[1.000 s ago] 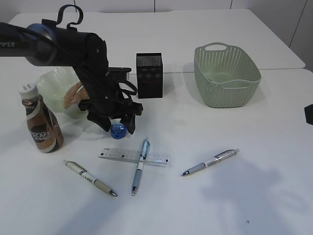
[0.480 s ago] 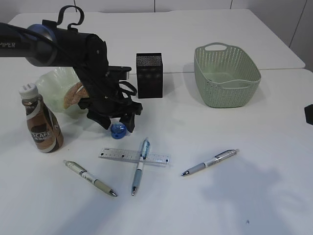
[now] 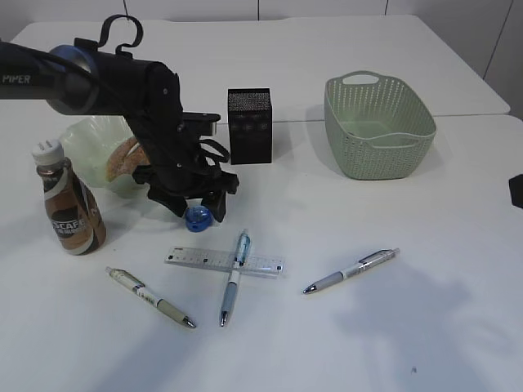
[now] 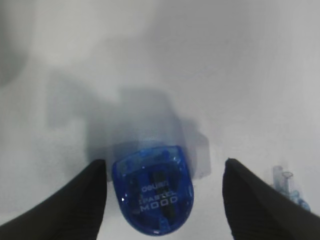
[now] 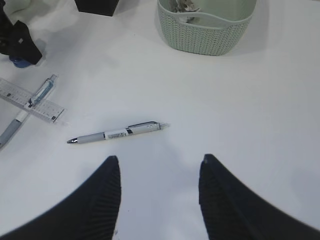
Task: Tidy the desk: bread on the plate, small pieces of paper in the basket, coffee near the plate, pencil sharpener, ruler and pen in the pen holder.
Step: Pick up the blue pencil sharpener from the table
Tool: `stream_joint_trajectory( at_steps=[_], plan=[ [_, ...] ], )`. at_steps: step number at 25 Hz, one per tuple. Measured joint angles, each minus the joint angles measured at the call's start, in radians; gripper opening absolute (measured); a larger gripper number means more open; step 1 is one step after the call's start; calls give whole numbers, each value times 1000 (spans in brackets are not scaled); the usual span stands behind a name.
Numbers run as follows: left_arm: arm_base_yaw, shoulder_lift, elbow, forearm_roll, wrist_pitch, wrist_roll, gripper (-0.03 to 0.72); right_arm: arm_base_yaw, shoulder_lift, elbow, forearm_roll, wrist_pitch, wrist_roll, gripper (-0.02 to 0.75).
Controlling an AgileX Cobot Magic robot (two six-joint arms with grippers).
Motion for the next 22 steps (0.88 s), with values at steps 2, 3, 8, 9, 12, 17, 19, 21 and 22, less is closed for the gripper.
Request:
stream_joint_trajectory(
  at_steps=[2,3,8,9,12,17,19,21,22],
  plan=[
    [0,2,0,0,-2,0,507,0,0,0,0,0,0,405],
    [0,3,0,0,-2,0,507,0,0,0,0,0,0,405],
    [0,7,0,0,-2,0,494,0,0,0,0,0,0,405],
    [0,7,0,0,-2,0,492,0,0,0,0,0,0,405],
    [0,7,0,0,-2,0,480,0,0,0,0,0,0,405],
    [0,7,0,0,-2,0,372,0,0,0,0,0,0,405],
    [0,7,0,0,-2,0,338,0,0,0,0,0,0,405],
    [0,7,0,2,-2,0,323,0,0,0,0,0,0,405],
    [0,7,0,2,-2,0,316,0,0,0,0,0,0,405]
  ],
)
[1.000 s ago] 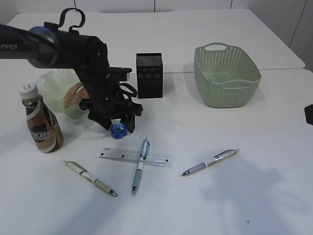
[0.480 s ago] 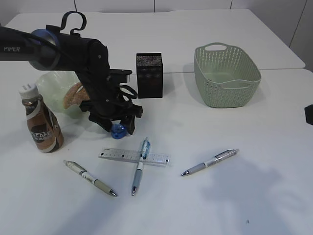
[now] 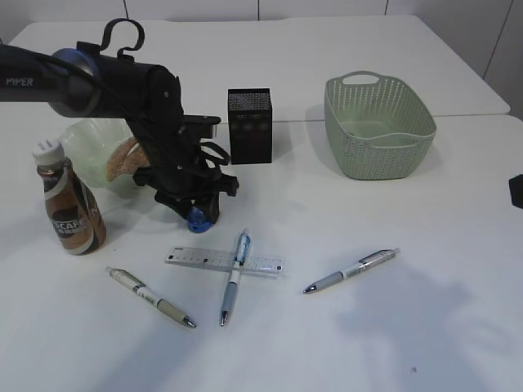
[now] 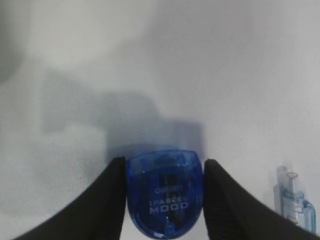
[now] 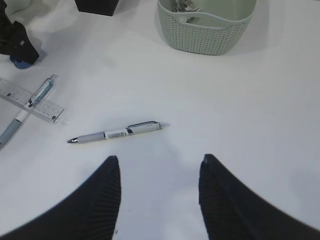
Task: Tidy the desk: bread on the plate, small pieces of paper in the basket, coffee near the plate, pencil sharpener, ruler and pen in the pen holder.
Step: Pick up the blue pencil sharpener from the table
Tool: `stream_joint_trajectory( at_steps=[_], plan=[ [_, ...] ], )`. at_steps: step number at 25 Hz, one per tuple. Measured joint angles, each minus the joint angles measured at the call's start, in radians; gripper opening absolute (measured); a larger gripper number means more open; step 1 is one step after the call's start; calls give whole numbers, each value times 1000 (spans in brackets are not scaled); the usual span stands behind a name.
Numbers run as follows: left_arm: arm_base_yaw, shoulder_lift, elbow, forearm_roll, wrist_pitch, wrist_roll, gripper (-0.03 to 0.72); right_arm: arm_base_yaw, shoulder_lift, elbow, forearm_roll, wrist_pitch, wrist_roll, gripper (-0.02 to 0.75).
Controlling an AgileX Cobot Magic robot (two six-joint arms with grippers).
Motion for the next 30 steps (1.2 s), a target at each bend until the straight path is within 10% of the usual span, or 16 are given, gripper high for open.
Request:
stream_joint_trajectory(
  at_steps=[20,30],
  plan=[
    [2,-66,-5,-35,50,2,301,0,0,0,0,0,0,405],
    [2,-81,-261,-50,126,10,301,0,0,0,0,-4,0,405]
  ],
)
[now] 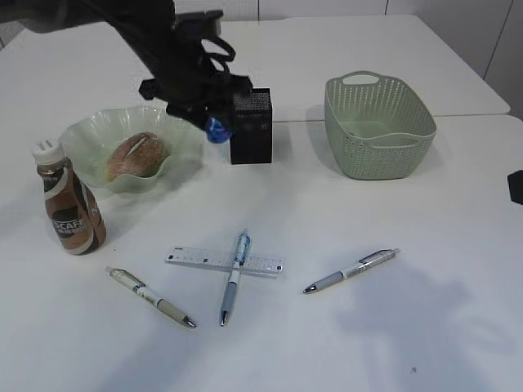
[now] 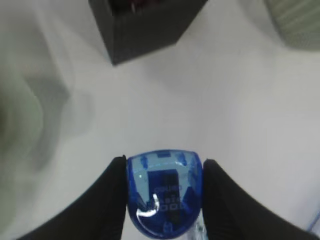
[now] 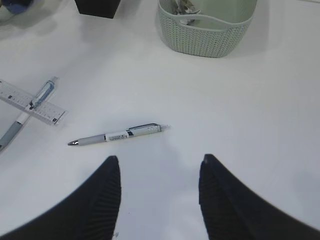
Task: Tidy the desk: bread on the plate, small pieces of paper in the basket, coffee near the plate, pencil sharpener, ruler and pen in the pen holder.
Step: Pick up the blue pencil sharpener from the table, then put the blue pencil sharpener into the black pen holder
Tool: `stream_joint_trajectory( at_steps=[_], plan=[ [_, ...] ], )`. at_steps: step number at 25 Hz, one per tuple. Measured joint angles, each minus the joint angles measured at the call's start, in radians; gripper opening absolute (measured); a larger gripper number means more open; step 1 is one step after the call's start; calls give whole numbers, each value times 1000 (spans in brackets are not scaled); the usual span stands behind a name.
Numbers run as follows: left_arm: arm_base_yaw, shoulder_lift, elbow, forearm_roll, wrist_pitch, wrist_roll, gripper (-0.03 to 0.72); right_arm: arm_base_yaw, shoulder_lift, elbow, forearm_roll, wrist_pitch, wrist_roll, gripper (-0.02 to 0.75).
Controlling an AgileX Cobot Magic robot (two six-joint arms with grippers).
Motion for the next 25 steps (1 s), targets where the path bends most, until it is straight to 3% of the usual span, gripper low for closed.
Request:
stream_joint_trajectory(
  at_steps=[6,17,25],
  plan=[
    [-2,-2,-88,0,-166,56,300,0,0,0,0,-18,0,405],
    [-2,20,-88,11,-520,124,300,0,0,0,0,-20,0,405],
    [-8,91,-88,11,-624,127,300,0,0,0,0,-20,0,405]
  ],
)
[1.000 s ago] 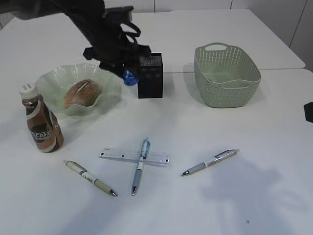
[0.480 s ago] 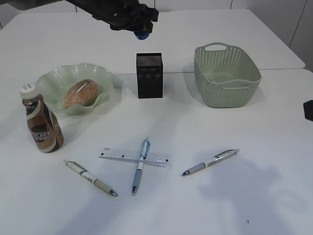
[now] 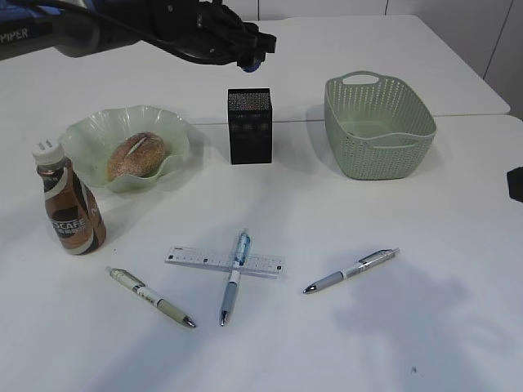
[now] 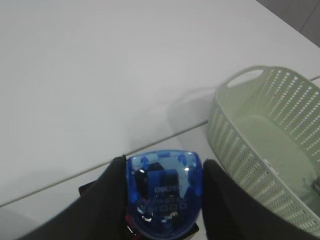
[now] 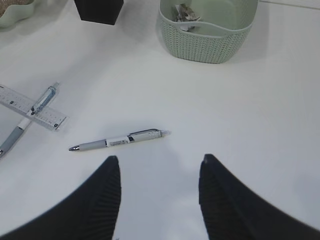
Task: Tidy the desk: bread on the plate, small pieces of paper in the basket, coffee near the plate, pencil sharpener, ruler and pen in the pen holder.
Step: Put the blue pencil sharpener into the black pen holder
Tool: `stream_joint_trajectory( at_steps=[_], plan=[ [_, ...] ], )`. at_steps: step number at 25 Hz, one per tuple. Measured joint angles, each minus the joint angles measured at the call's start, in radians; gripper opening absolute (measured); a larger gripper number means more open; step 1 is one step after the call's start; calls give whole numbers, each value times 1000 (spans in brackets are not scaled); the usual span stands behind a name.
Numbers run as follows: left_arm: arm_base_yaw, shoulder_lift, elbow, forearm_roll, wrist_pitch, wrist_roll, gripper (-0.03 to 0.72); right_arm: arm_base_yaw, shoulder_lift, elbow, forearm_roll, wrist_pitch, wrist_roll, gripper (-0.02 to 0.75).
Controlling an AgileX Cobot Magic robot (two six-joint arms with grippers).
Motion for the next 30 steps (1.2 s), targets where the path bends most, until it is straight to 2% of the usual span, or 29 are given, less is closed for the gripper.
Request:
stream_joint_trajectory(
  at_steps=[30],
  plan=[
    [-4,119,0,0,-64,2,299,0,0,0,0,-2,2,405]
  ],
)
